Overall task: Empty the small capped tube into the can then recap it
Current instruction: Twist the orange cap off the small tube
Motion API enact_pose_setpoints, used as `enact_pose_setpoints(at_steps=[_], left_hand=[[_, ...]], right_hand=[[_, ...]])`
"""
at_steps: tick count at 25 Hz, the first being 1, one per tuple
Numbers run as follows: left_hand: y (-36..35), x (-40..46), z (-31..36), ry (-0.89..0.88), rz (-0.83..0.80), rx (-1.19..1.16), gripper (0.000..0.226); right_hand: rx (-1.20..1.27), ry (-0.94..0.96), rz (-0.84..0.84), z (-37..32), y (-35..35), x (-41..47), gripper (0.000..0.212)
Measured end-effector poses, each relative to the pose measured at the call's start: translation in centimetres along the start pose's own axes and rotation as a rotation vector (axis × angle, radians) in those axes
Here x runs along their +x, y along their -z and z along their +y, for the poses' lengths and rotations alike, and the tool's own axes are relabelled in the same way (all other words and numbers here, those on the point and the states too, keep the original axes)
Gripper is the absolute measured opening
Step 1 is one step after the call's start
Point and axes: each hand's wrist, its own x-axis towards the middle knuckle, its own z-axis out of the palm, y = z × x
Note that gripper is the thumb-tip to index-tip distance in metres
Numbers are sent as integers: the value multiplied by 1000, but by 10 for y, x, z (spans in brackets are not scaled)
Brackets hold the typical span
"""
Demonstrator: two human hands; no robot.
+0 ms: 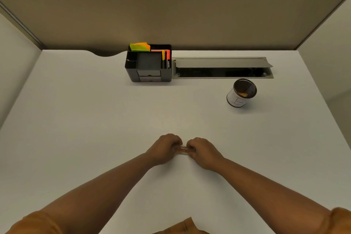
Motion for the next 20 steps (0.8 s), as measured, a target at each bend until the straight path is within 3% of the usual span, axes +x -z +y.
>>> enact_pose_setpoints(at_steps=[5, 11, 14, 18, 20], left_hand=[[4, -1, 0, 110, 60, -218, 21], [37, 4, 17, 153, 99, -579, 17], [46, 7, 23, 129, 99, -611, 22], [53, 7, 24, 100, 94, -583, 29], [55, 7, 26, 81, 85, -555, 32]], right_hand=[[132, -60, 64, 1, 5, 0, 12], [362, 1, 129, -13, 29, 2, 24], [356, 20, 177, -21, 37, 5, 20], [280, 40, 229, -25, 40, 4, 39], [275, 49, 256, -28, 41, 4, 39]])
